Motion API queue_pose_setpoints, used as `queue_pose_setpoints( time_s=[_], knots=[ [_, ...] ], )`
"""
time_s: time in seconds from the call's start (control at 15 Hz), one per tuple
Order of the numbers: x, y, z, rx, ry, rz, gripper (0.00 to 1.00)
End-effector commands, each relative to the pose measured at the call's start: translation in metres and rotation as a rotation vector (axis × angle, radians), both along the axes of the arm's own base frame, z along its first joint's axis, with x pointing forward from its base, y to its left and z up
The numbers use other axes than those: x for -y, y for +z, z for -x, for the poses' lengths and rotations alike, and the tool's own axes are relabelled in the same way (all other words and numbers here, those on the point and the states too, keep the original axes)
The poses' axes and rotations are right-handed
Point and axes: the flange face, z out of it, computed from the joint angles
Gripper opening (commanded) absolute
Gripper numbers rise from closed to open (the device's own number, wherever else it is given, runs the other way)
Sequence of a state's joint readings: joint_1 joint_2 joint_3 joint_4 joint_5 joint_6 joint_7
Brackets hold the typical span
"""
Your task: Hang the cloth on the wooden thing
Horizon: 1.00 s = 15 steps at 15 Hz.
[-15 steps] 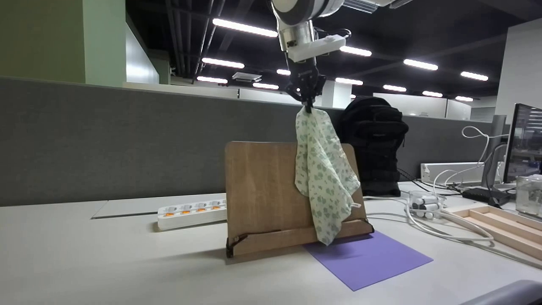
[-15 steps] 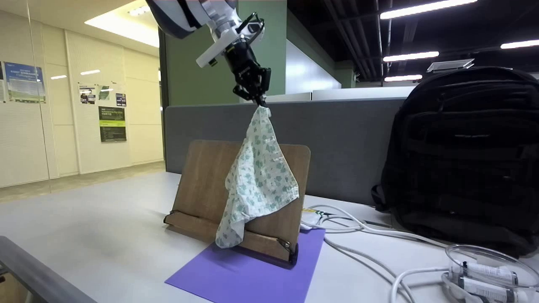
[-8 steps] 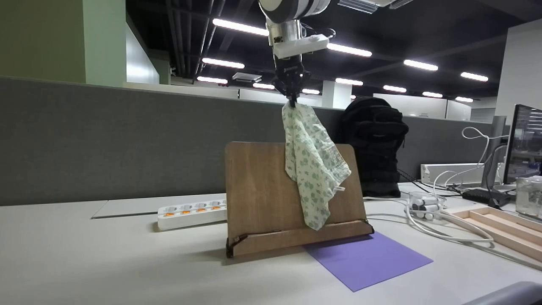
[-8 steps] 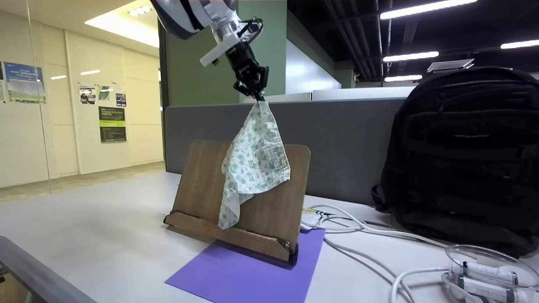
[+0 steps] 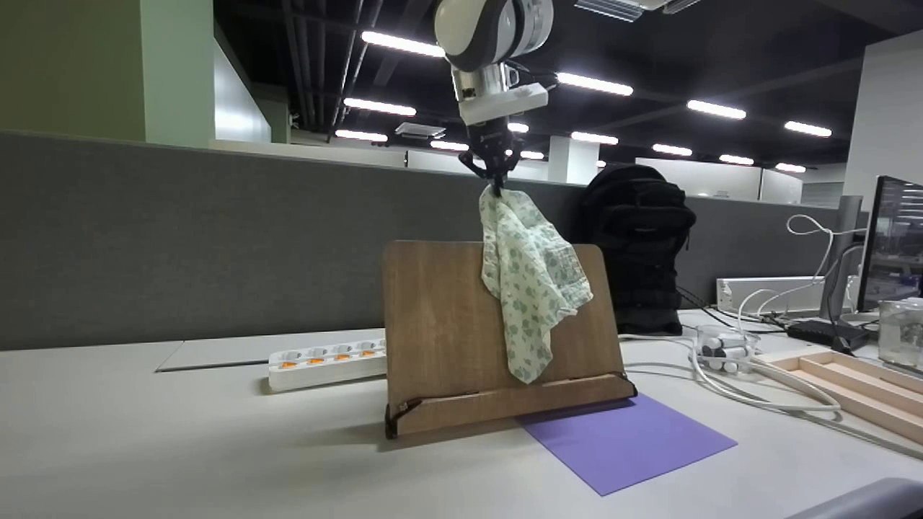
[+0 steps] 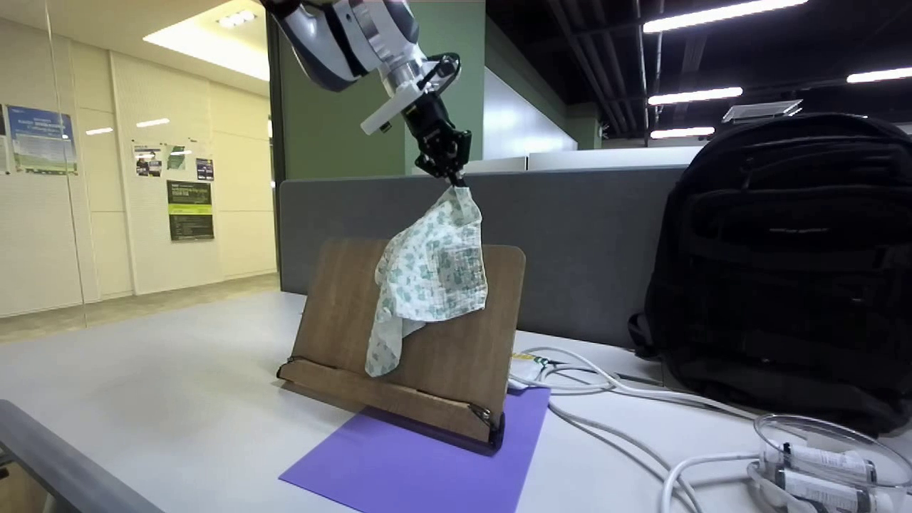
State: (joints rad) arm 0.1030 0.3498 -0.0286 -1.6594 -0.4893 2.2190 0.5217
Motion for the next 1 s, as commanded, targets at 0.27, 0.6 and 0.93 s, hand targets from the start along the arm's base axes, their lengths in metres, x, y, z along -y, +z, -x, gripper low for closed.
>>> queue_pose_setpoints(
  time_s=[0.27, 0.6, 0.93],
  knots=[
    [0.013, -0.025, -0.030, 0.018, -0.114, 0.017, 0.00],
    [0.028, -0.034, -0.040, 0.030, -0.166, 0.033, 0.00],
    [0.034, -0.035, -0.041, 0.005, -0.179, 0.037, 0.40]
  ],
)
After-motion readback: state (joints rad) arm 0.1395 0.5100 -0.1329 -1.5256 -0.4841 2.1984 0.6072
